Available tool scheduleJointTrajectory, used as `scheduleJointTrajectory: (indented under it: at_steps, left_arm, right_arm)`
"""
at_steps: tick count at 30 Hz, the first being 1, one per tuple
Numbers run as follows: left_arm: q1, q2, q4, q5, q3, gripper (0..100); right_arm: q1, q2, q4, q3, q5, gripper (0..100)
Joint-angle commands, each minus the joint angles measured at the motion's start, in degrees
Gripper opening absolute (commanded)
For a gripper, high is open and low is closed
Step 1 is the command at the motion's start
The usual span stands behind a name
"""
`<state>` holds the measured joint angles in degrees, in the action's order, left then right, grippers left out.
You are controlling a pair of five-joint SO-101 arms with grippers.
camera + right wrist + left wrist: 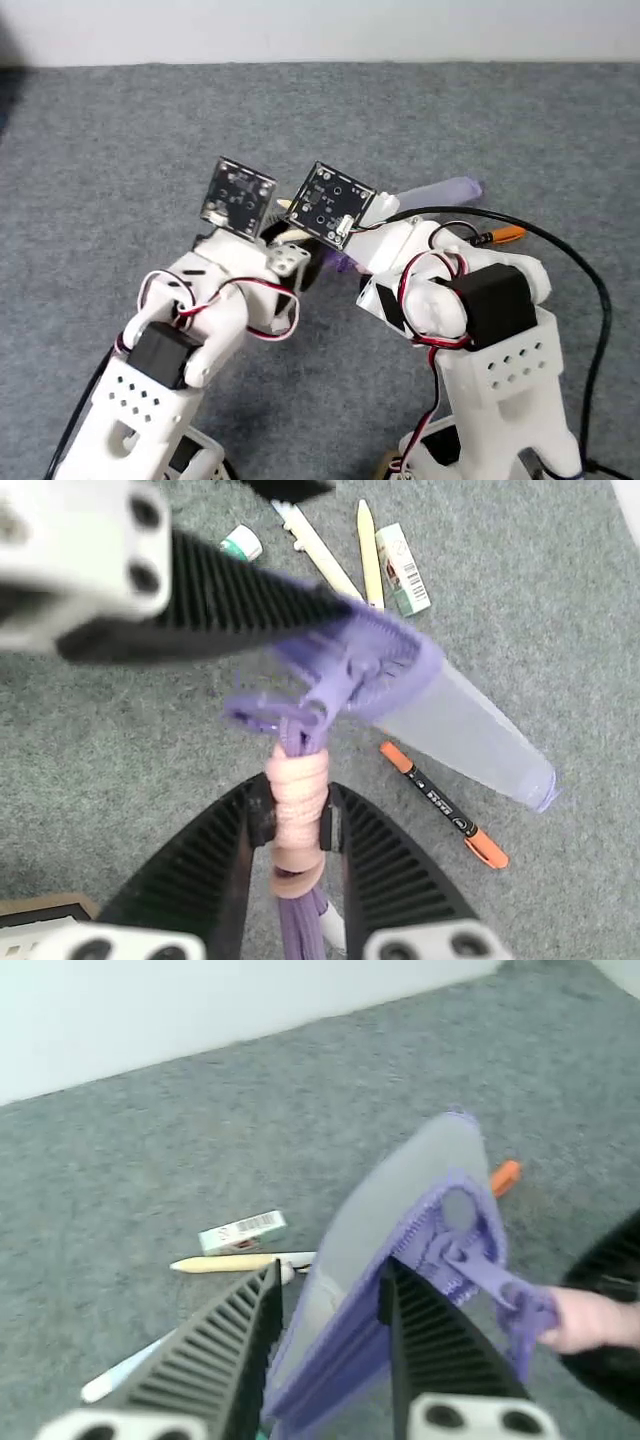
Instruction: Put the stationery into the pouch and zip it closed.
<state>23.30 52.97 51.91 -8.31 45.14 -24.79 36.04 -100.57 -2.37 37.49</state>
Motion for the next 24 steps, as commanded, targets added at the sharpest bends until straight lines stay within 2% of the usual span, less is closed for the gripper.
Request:
scheduleJointTrajectory:
  at_steps: [1,7,12,16,24]
  left_arm:
    - [-4.6,0.3,-1.1,0.4,-4.9,15]
    - [-5.1,0.3,-1.1,0.3,-8.9,15]
    - [-5.1,-0.1,-1.1,0.3,-9.3,15]
    - [-5.1,-0.3,-2.5,0.3,-5.1,15]
    - [-4.6,-0.6,-11.7,1.5,8.1,15]
  right_arm:
    - [0.1,1.3,-2.0,0.5,0.7,0.9]
    - [0.4,1.3,-2.0,0.5,0.6,0.9]
    - [4.4,1.4,-1.9,0.6,0.7,0.9]
    - [4.8,3.1,-1.9,1.7,0.7,0.9]
    - [4.7,4.7,-1.8,2.4,2.0,0.9]
